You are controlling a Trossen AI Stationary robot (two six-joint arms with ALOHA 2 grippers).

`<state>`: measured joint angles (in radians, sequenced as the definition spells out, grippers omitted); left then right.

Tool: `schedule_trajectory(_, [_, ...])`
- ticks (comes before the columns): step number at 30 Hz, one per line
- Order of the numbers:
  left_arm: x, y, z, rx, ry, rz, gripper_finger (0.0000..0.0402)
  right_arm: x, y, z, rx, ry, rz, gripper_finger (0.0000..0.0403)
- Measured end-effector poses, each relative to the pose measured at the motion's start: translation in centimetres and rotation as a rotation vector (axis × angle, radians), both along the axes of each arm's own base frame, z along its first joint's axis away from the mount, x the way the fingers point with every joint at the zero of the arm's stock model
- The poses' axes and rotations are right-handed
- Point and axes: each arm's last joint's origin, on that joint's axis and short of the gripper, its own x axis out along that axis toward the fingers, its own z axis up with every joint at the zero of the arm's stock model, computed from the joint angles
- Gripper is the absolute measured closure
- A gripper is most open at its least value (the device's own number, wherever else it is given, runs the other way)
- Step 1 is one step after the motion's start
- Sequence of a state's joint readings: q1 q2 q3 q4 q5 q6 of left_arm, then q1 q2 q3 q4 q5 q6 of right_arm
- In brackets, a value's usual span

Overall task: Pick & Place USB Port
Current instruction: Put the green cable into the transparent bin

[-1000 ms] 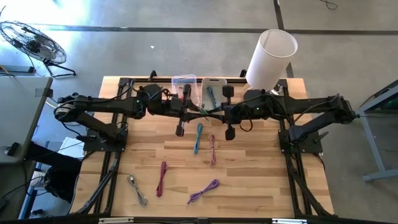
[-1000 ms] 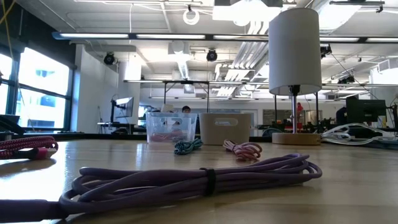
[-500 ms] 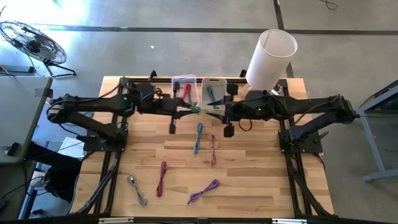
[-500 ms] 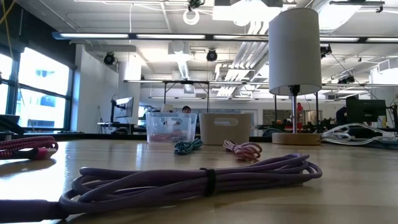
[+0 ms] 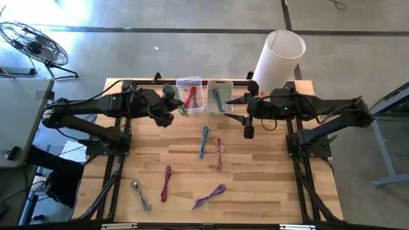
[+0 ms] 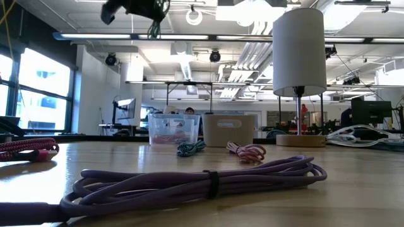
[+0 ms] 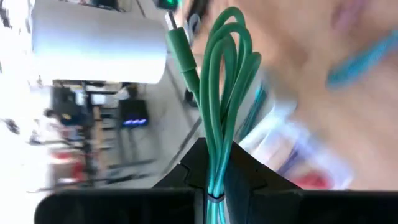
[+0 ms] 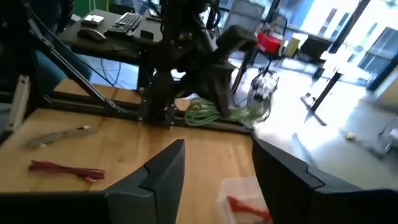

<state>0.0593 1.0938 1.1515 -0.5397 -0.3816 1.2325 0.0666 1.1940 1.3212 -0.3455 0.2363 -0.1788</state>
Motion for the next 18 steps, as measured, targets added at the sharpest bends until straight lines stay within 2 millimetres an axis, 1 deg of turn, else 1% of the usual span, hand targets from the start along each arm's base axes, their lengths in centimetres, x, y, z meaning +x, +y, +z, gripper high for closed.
schedule_trajectory(3, [0.7,0.5,-0.4,0.097,0.067,-0.023,0.0383,-0.3,0.0,0.0,0.043,0.008,-0.010,0.0223])
schedule_trajectory(6, [1.5,1.6,-0.3,0.125,0.123,-0.027,0.0383,-0.4,0.0,-0.2,0.074,0.019,-0.015,0.0224])
schedule_trajectory(9, [2.3,3.4,-1.3,0.127,0.235,-0.009,0.0383,-0.4,0.0,-0.2,0.114,0.018,-0.024,0.0224])
schedule_trajectory(12, [3.1,5.2,-2.6,0.108,0.344,-0.033,0.0383,-0.5,0.2,-0.2,0.138,0.013,-0.019,0.0224])
schedule_trajectory(13, [3.3,5.8,-2.9,0.102,0.367,-0.040,0.0383,-0.5,0.3,-0.2,0.142,0.012,-0.015,0.0224])
schedule_trajectory(15, [3.4,7.1,-3.9,0.094,0.469,-0.056,0.0383,-0.5,0.5,-0.2,0.143,0.013,-0.005,0.0224])
schedule_trajectory(18, [4.1,8.5,-5.2,0.100,0.586,-0.065,0.0384,-0.5,0.9,-0.2,0.142,0.013,0.007,0.0224])
